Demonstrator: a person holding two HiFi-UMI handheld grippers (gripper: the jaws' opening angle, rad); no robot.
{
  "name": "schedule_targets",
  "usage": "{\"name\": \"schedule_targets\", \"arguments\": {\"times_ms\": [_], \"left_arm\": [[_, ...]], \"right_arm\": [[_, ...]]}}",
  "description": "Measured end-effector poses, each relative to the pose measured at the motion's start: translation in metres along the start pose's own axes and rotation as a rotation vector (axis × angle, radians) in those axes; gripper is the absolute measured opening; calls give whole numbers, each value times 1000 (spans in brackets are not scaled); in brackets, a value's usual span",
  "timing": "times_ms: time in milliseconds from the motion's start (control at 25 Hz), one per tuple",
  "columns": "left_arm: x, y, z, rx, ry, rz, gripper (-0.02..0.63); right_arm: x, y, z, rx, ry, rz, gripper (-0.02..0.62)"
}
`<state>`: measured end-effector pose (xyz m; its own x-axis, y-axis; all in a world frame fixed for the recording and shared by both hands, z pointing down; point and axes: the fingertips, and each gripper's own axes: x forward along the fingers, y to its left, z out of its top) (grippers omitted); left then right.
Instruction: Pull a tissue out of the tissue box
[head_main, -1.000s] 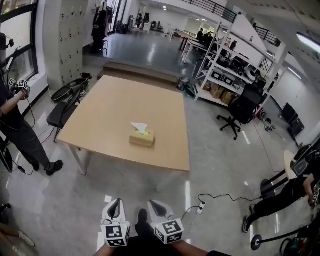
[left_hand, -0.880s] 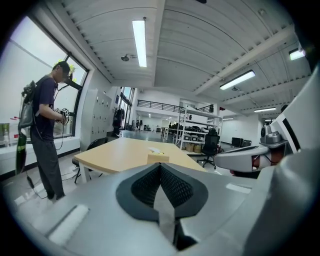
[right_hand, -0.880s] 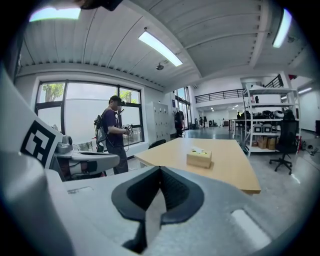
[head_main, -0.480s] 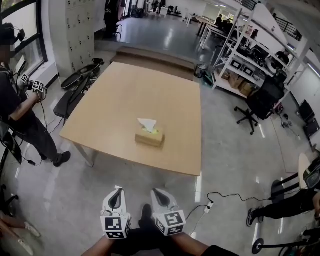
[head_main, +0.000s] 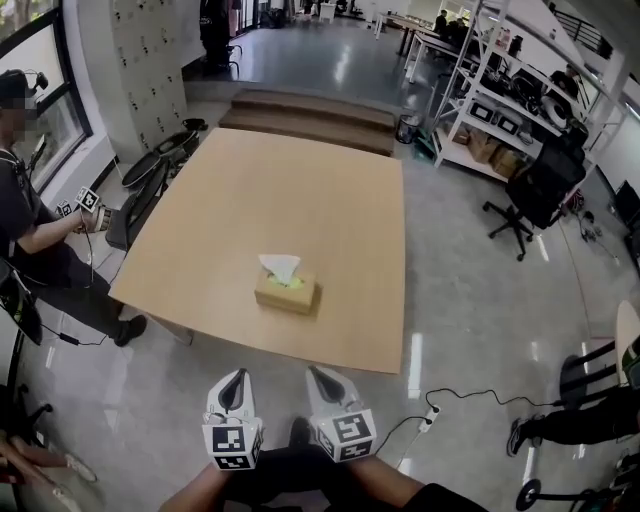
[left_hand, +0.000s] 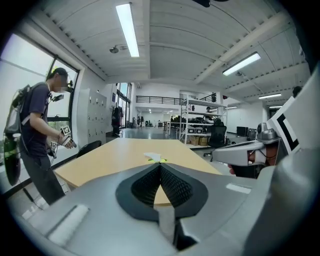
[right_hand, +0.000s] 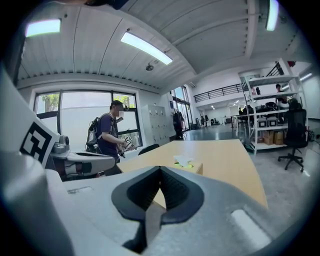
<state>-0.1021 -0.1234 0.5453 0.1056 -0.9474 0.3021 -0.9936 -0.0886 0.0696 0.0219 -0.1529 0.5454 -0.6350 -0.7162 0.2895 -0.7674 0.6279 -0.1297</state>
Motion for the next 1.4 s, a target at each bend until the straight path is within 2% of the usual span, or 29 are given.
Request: {"name": "schedule_targets", "arguments": {"times_ms": [160, 360, 520, 800, 1080, 1280, 1400], "left_arm": [[18, -3, 8, 36, -13, 18, 18], [35, -1, 23, 12, -2, 21, 18], [50, 7, 25, 25, 12, -3, 18], [113, 19, 37, 24, 24, -75, 18], [179, 47, 50, 28, 31, -127, 18], [213, 64, 54, 15, 45, -158, 18], [231, 74, 61, 12, 44, -178, 18]], "right_arm": [[10, -22, 6, 1, 0, 6, -9], [22, -29, 11, 10, 5, 13, -9], [36, -33, 18, 19, 19, -4, -9], [73, -60, 16, 21, 75, -74, -9], [139, -89, 33, -15, 151, -121, -9], [180, -98, 36, -57, 222, -114, -8], [201, -100, 35, -50, 262, -103, 64]]}}
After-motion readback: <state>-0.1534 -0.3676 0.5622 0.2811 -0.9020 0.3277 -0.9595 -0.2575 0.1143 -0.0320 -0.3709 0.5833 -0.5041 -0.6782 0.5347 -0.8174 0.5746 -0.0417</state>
